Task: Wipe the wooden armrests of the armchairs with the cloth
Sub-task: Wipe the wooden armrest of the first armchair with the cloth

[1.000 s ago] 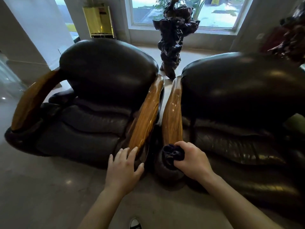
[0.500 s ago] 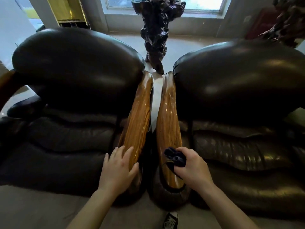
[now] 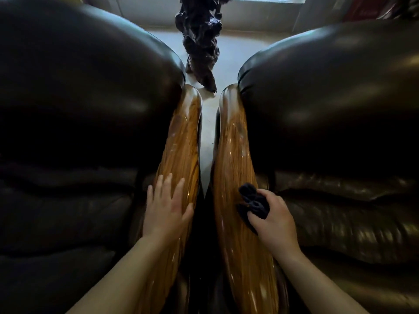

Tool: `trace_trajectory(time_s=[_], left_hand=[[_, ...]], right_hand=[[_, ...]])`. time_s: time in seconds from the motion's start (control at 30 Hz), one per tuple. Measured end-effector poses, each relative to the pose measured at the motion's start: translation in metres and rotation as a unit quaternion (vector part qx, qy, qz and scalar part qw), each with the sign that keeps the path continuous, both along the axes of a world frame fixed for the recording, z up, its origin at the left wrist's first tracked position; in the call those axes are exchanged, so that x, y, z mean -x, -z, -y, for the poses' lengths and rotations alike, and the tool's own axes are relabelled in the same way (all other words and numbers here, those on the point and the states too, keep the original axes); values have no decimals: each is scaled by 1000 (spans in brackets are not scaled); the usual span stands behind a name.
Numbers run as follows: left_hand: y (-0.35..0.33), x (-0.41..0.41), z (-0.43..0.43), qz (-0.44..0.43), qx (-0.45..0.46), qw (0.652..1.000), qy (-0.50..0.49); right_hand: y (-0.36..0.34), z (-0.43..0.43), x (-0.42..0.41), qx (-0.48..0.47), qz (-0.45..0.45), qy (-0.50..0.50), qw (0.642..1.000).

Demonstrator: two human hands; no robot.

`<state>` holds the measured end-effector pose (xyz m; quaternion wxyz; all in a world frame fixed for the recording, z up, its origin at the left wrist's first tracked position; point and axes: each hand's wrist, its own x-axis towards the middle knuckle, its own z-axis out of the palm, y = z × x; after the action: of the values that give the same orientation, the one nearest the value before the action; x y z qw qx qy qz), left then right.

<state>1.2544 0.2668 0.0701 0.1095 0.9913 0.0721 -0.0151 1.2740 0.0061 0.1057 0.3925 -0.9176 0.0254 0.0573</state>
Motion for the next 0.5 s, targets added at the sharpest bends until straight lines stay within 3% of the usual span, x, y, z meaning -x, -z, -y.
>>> trace_trajectory(time_s=[0.2, 0.33, 0.5], left_hand=[[63, -9, -12, 10, -3, 999, 41], [69, -9, -16, 36, 13, 998, 49], [71, -6, -19, 53, 34, 996, 55]], right_hand=[[64, -26, 3, 171, -5, -74, 982], [87, -18, 4, 158, 82, -92, 980], [91, -23, -25, 115, 102, -52, 987]])
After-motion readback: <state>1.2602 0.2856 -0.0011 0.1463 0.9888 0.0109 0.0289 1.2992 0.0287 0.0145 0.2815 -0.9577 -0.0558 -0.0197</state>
